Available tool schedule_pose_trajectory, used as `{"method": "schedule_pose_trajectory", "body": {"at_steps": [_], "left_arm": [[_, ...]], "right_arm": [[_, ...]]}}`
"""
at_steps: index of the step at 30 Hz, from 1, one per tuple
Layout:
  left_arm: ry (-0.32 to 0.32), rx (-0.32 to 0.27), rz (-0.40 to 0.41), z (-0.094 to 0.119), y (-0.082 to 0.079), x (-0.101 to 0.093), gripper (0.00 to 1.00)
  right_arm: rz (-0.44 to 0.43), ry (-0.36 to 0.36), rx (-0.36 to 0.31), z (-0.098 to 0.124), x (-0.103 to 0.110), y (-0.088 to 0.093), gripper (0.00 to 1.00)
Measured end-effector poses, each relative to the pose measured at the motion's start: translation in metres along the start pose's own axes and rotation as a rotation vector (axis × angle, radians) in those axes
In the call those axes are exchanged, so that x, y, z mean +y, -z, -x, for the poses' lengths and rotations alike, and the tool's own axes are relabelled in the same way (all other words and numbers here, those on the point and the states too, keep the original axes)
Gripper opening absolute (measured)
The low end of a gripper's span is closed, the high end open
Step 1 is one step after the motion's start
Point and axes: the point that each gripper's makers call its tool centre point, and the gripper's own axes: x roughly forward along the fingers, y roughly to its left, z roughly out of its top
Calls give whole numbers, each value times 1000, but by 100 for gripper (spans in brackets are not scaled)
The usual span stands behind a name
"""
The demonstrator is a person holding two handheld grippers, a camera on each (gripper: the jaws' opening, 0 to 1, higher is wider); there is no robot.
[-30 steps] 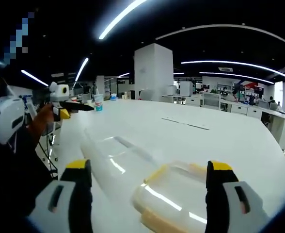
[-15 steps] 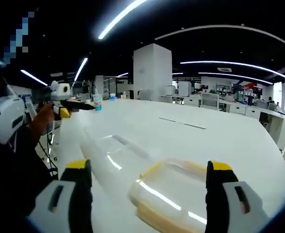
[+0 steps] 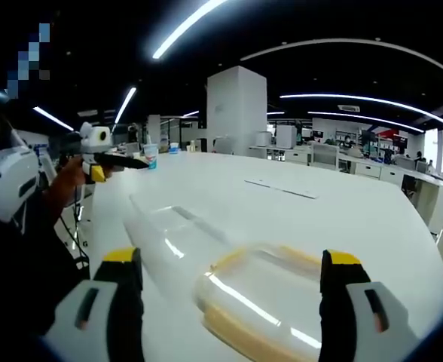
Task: Snap each plastic latch of the storage box into its locked position after aligning the lid with the box until every specified latch is closed and the lid sits flush.
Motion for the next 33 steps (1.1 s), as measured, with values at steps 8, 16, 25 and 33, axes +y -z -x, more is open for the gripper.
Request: {"method": "schedule_pose_trajectory", "body": {"at_steps": [8,16,25,33], "left_arm": [[-12,6,-11,2,-4,3,100],[-3,19,-20,-3,-4,-1,100],[8,46,-43,-11,-2,-5,100],[19,46,-46,-12,-4,-8,100]], "right_arm": [[3,-4,9,1,-3,3,99],[2,0,7,2,-9,5,99],[0,15,4,9,-13,7,99],[2,20,9,13,-16,9,99]]}}
